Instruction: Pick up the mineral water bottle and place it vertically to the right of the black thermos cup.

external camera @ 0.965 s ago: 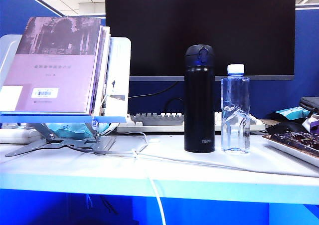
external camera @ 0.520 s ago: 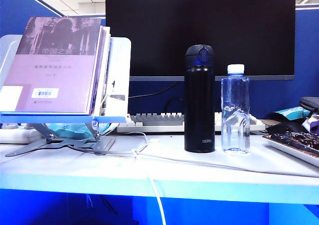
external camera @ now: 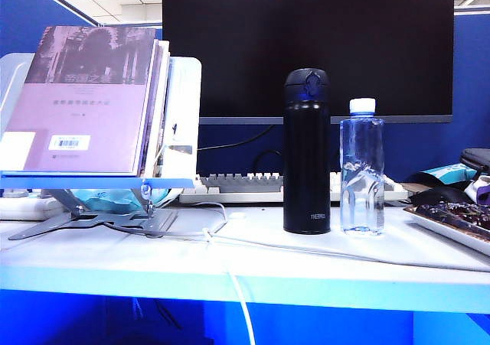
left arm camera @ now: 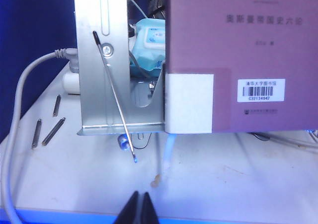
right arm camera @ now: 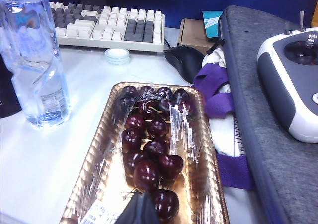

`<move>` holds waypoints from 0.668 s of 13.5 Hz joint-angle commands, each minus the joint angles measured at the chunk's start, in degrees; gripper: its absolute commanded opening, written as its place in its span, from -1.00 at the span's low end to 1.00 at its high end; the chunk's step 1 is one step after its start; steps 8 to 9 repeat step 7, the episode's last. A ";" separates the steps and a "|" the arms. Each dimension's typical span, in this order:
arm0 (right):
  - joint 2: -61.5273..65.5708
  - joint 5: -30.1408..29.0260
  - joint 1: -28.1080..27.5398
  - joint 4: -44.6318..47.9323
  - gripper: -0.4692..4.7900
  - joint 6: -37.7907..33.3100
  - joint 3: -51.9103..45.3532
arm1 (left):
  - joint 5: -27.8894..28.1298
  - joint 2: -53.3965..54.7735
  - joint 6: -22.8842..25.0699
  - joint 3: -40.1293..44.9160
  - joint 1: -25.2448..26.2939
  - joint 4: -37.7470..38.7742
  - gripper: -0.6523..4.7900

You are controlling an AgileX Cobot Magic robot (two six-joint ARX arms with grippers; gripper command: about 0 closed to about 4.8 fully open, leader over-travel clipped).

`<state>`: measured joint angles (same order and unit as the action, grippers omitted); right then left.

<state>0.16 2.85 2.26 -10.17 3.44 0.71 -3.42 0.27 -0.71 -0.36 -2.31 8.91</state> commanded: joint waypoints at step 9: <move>0.00 -0.07 0.00 -0.46 -0.82 -0.74 0.02 | -0.28 -0.17 0.24 -0.02 -3.28 0.72 -0.77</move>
